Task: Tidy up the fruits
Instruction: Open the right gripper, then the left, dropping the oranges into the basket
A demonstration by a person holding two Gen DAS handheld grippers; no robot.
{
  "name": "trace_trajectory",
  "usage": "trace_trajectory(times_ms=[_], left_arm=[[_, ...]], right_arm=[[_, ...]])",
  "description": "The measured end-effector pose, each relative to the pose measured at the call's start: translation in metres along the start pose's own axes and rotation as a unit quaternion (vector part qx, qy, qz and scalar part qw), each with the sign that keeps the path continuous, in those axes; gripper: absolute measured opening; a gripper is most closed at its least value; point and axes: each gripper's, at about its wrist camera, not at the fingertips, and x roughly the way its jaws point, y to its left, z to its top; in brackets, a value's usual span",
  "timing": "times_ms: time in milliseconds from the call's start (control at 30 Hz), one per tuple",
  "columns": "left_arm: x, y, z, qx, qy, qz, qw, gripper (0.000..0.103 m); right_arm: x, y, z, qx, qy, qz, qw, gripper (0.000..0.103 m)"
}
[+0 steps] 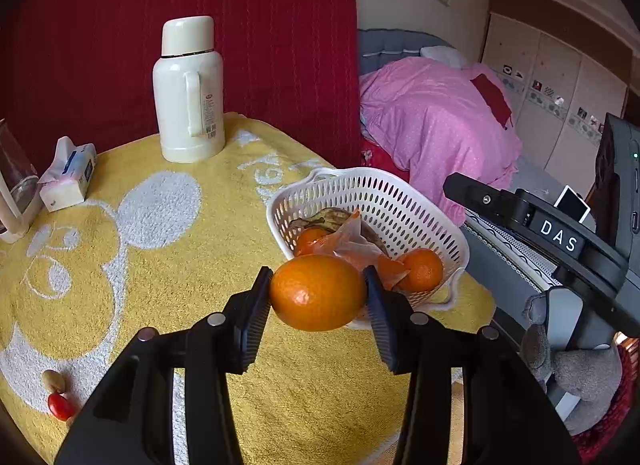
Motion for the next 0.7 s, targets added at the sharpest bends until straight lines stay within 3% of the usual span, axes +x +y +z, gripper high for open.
trace_trajectory(times_ms=[167, 367, 400, 467, 500, 700], left_arm=[[0.018, -0.018, -0.001, 0.023, -0.001, -0.02, 0.9995, 0.046], [0.035, -0.018, -0.004, 0.017, 0.003, -0.024, 0.9996, 0.047], [0.036, -0.017, -0.005, 0.017, 0.003, -0.02, 0.9997, 0.049], [0.034, -0.016, -0.004, 0.017, -0.001, -0.016, 0.9997, 0.066], [0.032, -0.015, -0.005, 0.015, -0.004, -0.015, 0.9998, 0.069], [0.022, -0.006, -0.005, 0.0, -0.01, -0.014, 0.9999, 0.07]], right_arm=[[0.0, -0.004, 0.0, 0.007, -0.003, -0.005, 1.0, 0.076], [0.004, -0.004, -0.002, 0.009, -0.001, -0.008, 1.0, 0.077], [0.005, -0.004, -0.002, 0.009, 0.0, -0.008, 1.0, 0.077], [0.006, -0.003, -0.003, 0.009, 0.001, -0.008, 1.0, 0.077], [0.005, -0.004, -0.003, 0.008, 0.001, -0.008, 1.0, 0.077], [0.004, -0.004, -0.003, 0.01, -0.003, -0.009, 1.0, 0.076]])
